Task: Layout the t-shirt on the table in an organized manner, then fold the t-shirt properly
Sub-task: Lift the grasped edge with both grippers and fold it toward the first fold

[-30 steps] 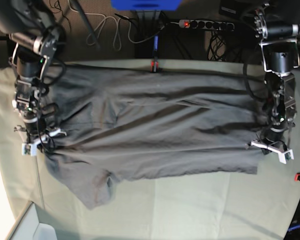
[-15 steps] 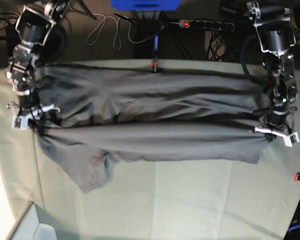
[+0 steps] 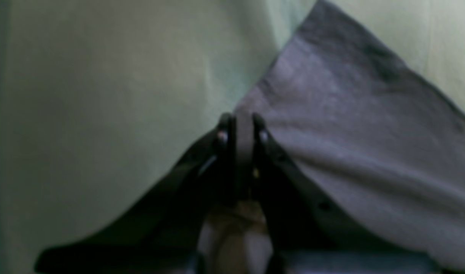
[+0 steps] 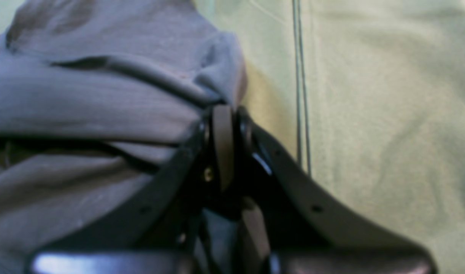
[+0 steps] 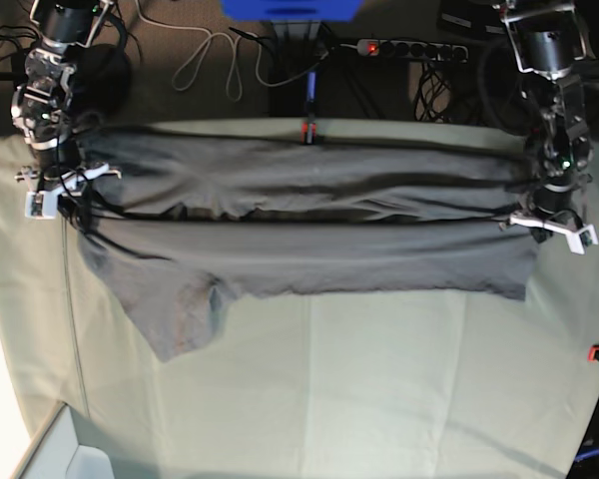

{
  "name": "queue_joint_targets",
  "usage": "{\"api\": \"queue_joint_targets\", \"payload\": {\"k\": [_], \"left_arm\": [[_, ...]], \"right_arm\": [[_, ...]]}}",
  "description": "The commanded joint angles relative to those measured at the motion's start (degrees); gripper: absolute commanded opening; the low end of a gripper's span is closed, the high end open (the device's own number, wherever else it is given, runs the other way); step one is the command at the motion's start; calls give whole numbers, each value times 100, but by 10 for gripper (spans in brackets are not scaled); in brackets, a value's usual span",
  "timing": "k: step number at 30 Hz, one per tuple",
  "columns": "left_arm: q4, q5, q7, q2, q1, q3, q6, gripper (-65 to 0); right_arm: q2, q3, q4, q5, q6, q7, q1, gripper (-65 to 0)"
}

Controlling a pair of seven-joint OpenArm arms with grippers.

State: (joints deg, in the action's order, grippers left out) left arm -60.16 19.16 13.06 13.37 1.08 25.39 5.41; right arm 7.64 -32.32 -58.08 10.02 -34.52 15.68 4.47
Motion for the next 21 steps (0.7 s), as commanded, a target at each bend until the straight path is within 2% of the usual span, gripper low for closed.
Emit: {"api": "queue_joint_targets", "payload": {"k": [1, 2, 3, 8, 10, 13, 16, 21], "left_arm": [[-98, 5, -132, 101, -51, 24, -18, -642], [-98, 5, -62, 101, -51, 24, -18, -620], [-98, 5, 61, 101, -69, 33, -18, -586], [-432, 5, 650, 101, -60, 68, -18, -347], [-766, 5, 764, 101, -33, 68, -18, -294], [-1118, 5, 747, 101, 10, 68, -35, -283], [-1127, -12, 747, 101, -332, 68, -35, -282], [-195, -56, 747, 101, -1150, 24, -27, -282]], "right_arm": [[102, -17, -68, -92, -60, 124, -65, -650], [111, -17, -68, -92, -69, 115, -73, -650], [120, -17, -68, -92, -69, 115, -82, -622], [137, -61, -174, -83, -69, 168, -47, -388], [137, -228, -420, -101, -69, 168, -3, -335], [40, -456, -860, -110, -69, 150, 59, -302], [-21, -474, -1106, -110, -69, 124, 32, -291], [-39, -430, -1000, -110, -69, 115, -258, -292]]}}
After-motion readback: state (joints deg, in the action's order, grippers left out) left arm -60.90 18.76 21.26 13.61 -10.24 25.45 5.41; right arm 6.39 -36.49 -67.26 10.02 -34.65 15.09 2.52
